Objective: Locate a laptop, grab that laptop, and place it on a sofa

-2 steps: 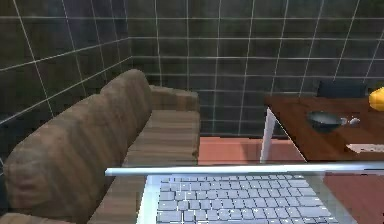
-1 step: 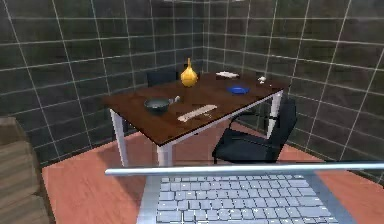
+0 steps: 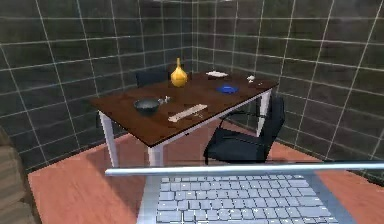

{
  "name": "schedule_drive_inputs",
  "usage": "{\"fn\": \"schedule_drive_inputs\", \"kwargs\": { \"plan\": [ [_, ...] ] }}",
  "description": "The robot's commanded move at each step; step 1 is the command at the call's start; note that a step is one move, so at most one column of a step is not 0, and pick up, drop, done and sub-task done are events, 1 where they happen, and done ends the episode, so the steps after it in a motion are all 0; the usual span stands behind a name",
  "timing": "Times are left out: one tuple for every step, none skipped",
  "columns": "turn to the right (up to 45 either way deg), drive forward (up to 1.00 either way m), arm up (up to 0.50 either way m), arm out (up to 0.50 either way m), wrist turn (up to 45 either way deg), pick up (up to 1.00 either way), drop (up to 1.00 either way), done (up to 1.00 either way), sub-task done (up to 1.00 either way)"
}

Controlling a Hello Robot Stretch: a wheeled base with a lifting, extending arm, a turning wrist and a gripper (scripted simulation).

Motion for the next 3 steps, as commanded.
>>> {"fn": "schedule_drive_inputs", "kwargs": {
  "plan": [
    [45.0,0.0,0.0,0.0,0.0,0.0,0.0,0.0,0.0],
    [12.0,0.0,0.0,0.0,0.0,0.0,0.0,0.0,0.0],
    [0.0,0.2,0.0,0.0,0.0,0.0,0.0,0.0,0.0]
  ]
}}
